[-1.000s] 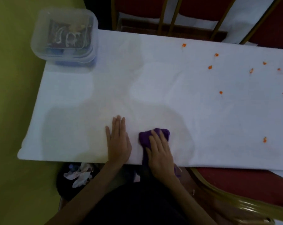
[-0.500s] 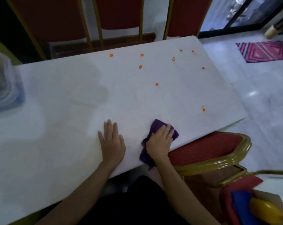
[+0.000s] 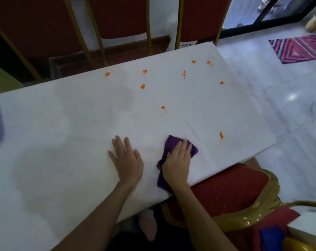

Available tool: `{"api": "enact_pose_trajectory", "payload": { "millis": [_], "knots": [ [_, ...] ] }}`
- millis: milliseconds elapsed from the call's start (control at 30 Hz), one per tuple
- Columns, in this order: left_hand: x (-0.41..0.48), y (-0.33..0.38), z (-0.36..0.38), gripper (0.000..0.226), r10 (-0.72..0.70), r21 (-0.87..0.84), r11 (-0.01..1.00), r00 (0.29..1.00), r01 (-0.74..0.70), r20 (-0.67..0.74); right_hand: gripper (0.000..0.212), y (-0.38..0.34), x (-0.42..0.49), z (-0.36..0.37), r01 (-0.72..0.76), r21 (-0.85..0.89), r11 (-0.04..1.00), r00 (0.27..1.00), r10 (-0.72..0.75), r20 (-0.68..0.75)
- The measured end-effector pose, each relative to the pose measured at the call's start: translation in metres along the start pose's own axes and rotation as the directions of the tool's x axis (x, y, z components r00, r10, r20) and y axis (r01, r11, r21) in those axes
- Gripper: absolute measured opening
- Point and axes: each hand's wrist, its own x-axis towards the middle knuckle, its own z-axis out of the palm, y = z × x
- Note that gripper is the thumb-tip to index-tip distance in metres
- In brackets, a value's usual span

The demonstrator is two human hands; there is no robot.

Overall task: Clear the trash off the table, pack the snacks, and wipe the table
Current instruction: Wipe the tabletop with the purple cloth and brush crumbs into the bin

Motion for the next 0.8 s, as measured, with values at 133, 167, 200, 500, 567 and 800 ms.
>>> {"api": "enact_pose_trajectory", "payload": {
  "millis": [133, 167, 200, 500, 567, 800],
  "knots": [
    [0.014, 0.027, 0.016, 0.057, -0.049, 0.008, 0.999, 0.996, 0.05, -0.08, 0.059, 0.018, 0.068, -0.016, -0.048, 0.002, 0.999, 0.999, 0.048, -0.027],
    [0.015, 0.029, 0.018, 0.056, -0.051, 0.032, 0.998, 0.991, 0.055, -0.123, 0.059, 0.015, 0.093, -0.02, -0.05, 0.031, 0.998, 0.998, 0.051, -0.026],
    [0.014, 0.029, 0.02, 0.055, -0.045, 0.062, 0.996, 0.984, 0.056, -0.171, 0.06, 0.01, 0.12, -0.024, -0.045, 0.057, 0.997, 0.999, 0.046, -0.023],
    [0.011, 0.03, 0.032, 0.055, -0.01, 0.184, 0.981, 0.964, 0.061, -0.266, 0.052, -0.091, 0.156, 0.001, 0.485, 0.065, 0.872, 0.871, -0.488, 0.049],
    [0.012, 0.027, 0.033, 0.054, 0.011, 0.199, 0.979, 0.961, 0.047, -0.278, 0.054, -0.074, 0.12, -0.001, 0.6, 0.072, 0.797, 0.782, -0.603, 0.158],
    [0.015, 0.034, 0.032, 0.048, -0.035, 0.096, 0.993, 0.949, 0.068, -0.313, 0.053, 0.02, 0.16, -0.045, 0.447, -0.069, 0.892, 0.891, -0.438, 0.118]
  ]
}}
